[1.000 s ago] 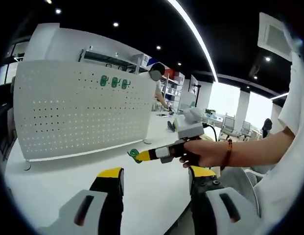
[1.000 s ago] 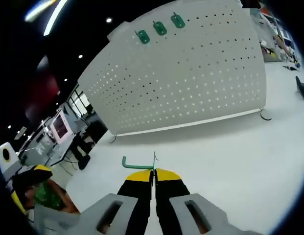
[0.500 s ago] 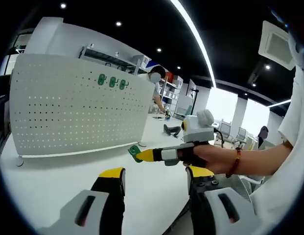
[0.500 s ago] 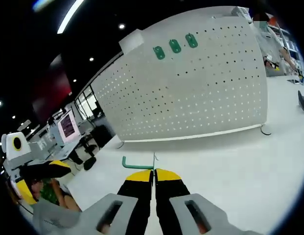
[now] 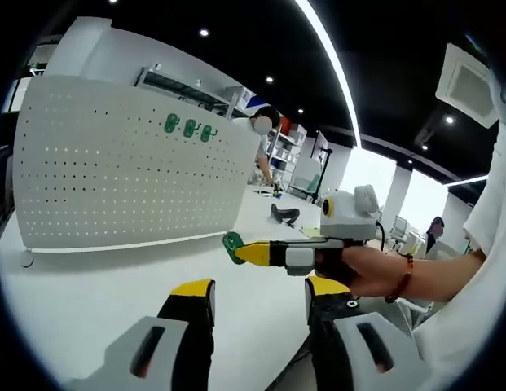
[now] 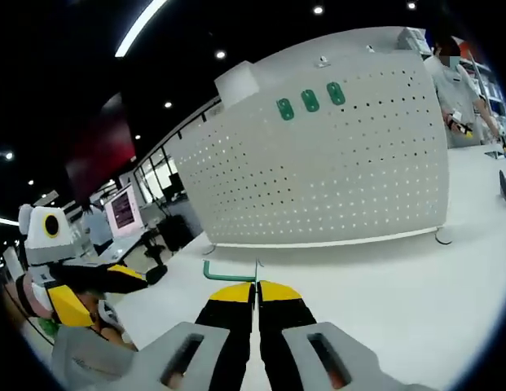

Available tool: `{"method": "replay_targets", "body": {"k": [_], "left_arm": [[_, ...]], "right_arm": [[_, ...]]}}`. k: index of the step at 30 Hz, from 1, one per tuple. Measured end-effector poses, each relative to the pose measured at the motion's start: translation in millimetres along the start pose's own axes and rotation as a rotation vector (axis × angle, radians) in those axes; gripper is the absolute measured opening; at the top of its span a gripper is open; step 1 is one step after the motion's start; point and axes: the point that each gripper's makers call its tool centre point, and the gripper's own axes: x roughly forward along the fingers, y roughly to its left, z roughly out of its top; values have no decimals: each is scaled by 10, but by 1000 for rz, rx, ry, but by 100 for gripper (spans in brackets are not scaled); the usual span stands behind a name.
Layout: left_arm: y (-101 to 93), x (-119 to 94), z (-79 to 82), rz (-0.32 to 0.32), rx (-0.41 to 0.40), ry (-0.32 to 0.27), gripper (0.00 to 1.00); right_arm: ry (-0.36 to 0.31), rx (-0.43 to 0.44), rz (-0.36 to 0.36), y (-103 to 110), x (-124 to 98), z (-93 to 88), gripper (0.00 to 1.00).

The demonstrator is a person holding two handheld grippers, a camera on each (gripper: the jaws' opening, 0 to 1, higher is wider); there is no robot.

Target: Insert the hook assembly into the mounting plate slot until the hook locks in place.

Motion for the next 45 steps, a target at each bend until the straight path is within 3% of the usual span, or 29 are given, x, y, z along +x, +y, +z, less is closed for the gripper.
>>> {"method": "replay_targets", "body": {"k": [22, 35, 45], "left_arm": [[6, 49, 105, 15, -123, -87, 38], [135, 64, 189, 67, -230, -139, 19], [177, 95, 181, 78, -260, -133, 8]], "right_arm": [[-70, -57, 133, 513, -68, 40, 0], [-89, -111, 187, 654, -76, 100, 0], [-116, -150, 209, 715, -93, 143, 0]]}}
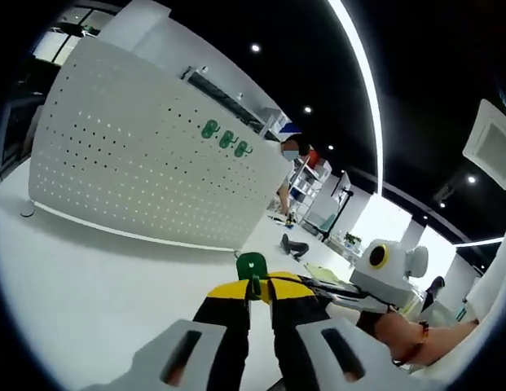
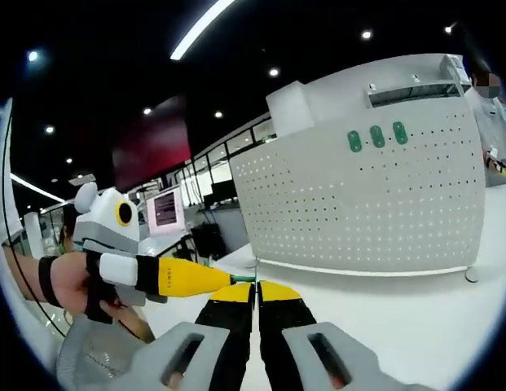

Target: Insert the hook assembly into the mounting plate slot until the hook locks in place.

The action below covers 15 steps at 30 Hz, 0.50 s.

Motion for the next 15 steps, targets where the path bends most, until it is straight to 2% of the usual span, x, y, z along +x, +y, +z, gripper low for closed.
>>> {"method": "replay_targets", "body": {"k": [4, 15], "left_arm": [[7, 0, -1, -2, -7, 3, 5], [22, -11, 5, 6, -30, -10, 4]], "right_arm": [[-5, -35, 1, 13, -3, 22, 0], [-14, -39, 15, 57, 8, 32, 0]]}}
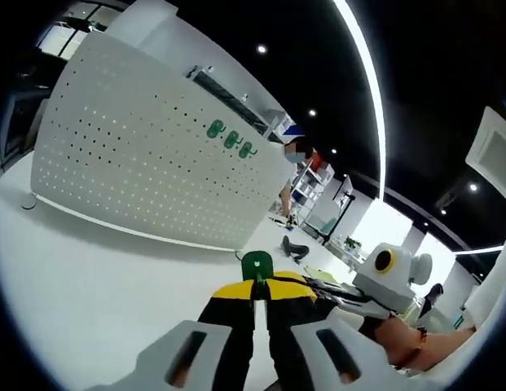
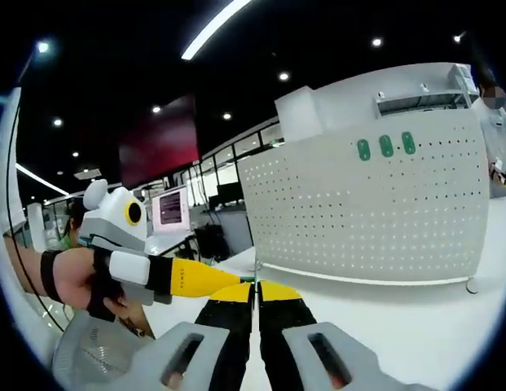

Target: Insert the hook assembly into the mounting plate slot until the hook locks in place.

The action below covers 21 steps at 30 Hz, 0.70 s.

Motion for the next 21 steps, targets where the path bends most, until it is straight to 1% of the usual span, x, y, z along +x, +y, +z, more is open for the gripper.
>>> {"method": "replay_targets", "body": {"k": [5, 7, 9, 12, 16, 18, 21], "left_arm": [[-5, 1, 19, -1, 23, -7, 4], [4, 6, 57, 17, 57, -26, 4], [-1, 7, 87, 14, 53, -36, 3], [10, 13, 145, 15, 53, -53, 3], [23, 21, 178, 22, 76, -58, 3], [8, 28, 182, 20, 73, -52, 3], [-5, 35, 179, 19, 77, -46, 3]], "right_arm": [[-4, -12, 5, -4, 6, 20, 1], [-5, -11, 7, -7, 13, 36, 1], [-10, 0, 9, -12, 16, 53, 2], [-8, -7, -2, -47, 13, 57, 5], [-17, 0, -2, -67, 9, 84, 5], [-17, -19, -3, -69, 8, 93, 4], [-22, -23, 2, -64, 8, 108, 2]]}}
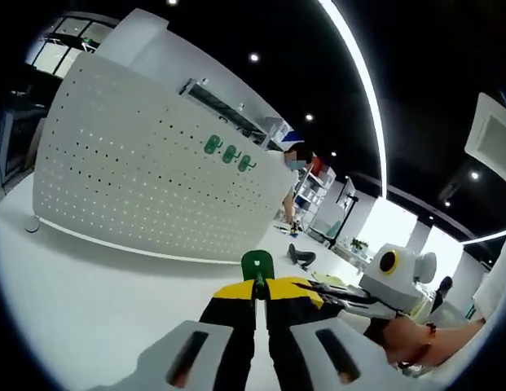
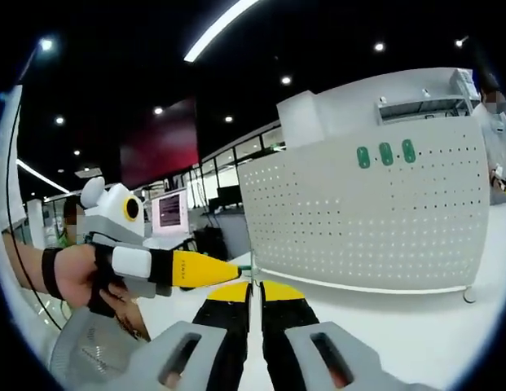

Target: Insert the hook assembly into the mounting plate slot until the hook locks in place.

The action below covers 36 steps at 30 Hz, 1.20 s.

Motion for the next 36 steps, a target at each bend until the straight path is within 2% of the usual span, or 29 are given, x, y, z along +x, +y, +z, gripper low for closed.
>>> {"method": "replay_targets", "body": {"k": [7, 13, 19, 26, 33, 36], "left_arm": [[9, 0, -35, 10, -8, 22, 3], [30, -6, -81, 19, -12, 42, 3], [39, 14, -78, 31, -2, 40, 3], [29, 76, -27, 37, 25, 37, 3], [50, 155, 80, 54, 12, 21, 3], [70, 197, 115, 74, 65, 19, 3]], "right_arm": [[22, -82, -1, -7, 2, 0, 2], [34, -99, 6, -12, 17, -25, 2], [17, -40, 0, -57, 6, -8, 3], [12, -29, -14, -127, -35, 1, 6], [25, -18, -48, -244, -113, -16, 7], [19, -30, -70, -312, -157, 4, 10]]}}
